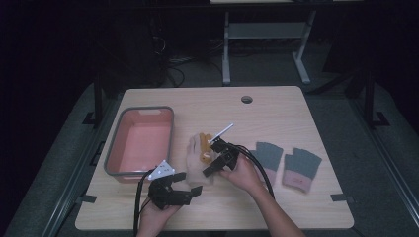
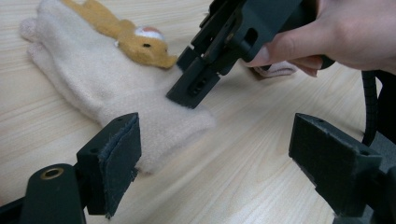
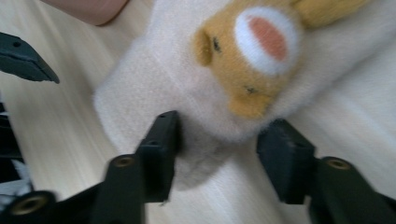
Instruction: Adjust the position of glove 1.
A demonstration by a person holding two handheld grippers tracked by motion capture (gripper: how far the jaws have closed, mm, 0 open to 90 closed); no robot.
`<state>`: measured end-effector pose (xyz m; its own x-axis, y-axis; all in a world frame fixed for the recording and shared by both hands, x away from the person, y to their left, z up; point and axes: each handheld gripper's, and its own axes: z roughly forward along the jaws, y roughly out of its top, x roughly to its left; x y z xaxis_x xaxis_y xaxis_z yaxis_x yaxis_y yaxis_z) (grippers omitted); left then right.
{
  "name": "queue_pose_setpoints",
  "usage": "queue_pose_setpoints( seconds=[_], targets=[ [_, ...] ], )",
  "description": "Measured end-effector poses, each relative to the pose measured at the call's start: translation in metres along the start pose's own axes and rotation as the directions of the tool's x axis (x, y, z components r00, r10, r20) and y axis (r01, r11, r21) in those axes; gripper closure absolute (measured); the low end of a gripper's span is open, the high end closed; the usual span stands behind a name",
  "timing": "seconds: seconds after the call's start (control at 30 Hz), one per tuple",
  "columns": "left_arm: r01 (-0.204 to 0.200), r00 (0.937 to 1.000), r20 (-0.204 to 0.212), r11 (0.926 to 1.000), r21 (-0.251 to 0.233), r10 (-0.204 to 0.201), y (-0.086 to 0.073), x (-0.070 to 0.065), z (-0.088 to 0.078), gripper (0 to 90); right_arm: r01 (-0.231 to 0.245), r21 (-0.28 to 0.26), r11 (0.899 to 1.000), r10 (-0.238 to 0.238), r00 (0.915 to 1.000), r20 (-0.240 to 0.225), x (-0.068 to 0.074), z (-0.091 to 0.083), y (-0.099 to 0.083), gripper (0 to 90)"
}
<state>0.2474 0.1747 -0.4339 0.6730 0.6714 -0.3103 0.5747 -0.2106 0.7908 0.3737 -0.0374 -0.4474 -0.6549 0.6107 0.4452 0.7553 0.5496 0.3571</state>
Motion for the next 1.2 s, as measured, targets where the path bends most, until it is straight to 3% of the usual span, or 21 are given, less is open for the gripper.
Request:
queue_pose_setpoints(
  seconds=[0.1,0.2,0.3,0.57,0.8,0.97,1.1,1.13,1.17,1.2],
  targets=[
    [-0.003,1.0000,-0.001,1.0000,0.001,0.003,0.000,0.000,0.000,17.0,-0.028,-0.001,1.000,0.028,0.9991,-0.032,-0.002,0.002,-0.001,60.5],
    [-0.004,1.0000,-0.004,1.0000,0.006,0.004,0.000,0.001,0.001,17.0,-0.043,-0.018,0.999,0.041,0.9968,-0.068,-0.006,-0.001,-0.002,77.5],
    [-0.002,1.0000,-0.006,0.9999,0.013,0.002,0.000,0.002,0.001,17.1,-0.047,-0.025,0.999,0.045,0.9954,-0.085,-0.009,-0.004,-0.005,82.3],
    [0.002,0.9999,-0.010,0.9995,0.031,-0.001,0.003,0.001,0.006,17.4,-0.028,-0.017,0.999,0.027,0.9983,-0.051,-0.003,-0.013,-0.009,82.8],
    [0.003,0.9998,-0.018,0.9985,0.055,-0.002,0.012,-0.002,0.020,20.6,-0.039,-0.030,0.999,0.039,0.9992,-0.006,-0.008,-0.030,-0.026,82.7],
    [0.055,0.9984,-0.021,0.9939,0.096,-0.053,0.016,-0.001,0.040,20.8,-0.061,-0.043,0.997,0.062,0.9981,0.008,-0.015,-0.040,-0.045,82.4],
    [0.088,0.9959,-0.030,0.9900,0.110,-0.086,0.018,0.002,0.048,23.3,-0.082,-0.048,0.995,0.081,0.9966,-0.010,-0.018,-0.042,-0.051,81.0],
    [0.098,0.9949,-0.035,0.9880,0.119,-0.095,0.019,0.003,0.050,24.4,-0.087,-0.052,0.995,0.086,0.9961,-0.017,-0.018,-0.042,-0.052,79.4],
    [0.113,0.9932,-0.041,0.9853,0.128,-0.109,0.022,0.006,0.054,25.7,-0.095,-0.068,0.993,0.092,0.9951,-0.035,-0.021,-0.043,-0.054,71.4],
    [0.113,0.9932,-0.041,0.9853,0.128,-0.109,0.022,0.006,0.054,26.7,-0.095,-0.068,0.993,0.092,0.9951,-0.035,-0.021,-0.043,-0.054,71.4]
  ],
)
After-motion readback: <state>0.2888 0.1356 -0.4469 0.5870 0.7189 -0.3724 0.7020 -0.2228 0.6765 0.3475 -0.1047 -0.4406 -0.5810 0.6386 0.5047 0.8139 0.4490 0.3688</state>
